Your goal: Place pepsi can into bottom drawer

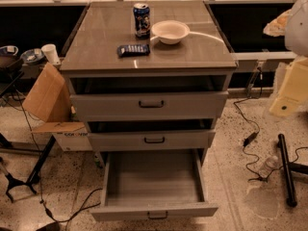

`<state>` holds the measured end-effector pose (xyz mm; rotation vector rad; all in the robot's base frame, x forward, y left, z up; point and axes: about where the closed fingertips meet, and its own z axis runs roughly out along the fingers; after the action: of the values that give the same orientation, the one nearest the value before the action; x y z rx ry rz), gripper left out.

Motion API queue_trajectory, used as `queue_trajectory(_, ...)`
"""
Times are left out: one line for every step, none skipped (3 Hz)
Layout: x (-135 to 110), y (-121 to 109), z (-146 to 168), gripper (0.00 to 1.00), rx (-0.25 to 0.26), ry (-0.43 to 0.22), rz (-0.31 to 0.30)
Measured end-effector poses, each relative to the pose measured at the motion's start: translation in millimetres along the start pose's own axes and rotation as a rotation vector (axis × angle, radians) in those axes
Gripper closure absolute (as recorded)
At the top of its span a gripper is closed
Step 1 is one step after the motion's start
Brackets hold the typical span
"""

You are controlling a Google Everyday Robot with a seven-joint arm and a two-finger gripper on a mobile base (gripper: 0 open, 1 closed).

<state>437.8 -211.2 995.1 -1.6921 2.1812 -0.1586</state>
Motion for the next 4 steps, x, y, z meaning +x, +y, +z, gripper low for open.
queue_trajectory(0,0,0,0.0,0.0,0.0,0.0)
queue_trajectory(-7,-6,-3,0.0,0.016,-0.026,0.002)
queue_trajectory(-37,-36,-4,0.0,0.043,-0.141,0.031)
queue_trajectory(-82,-78,1,0.0,0.043,-0.26,0.07)
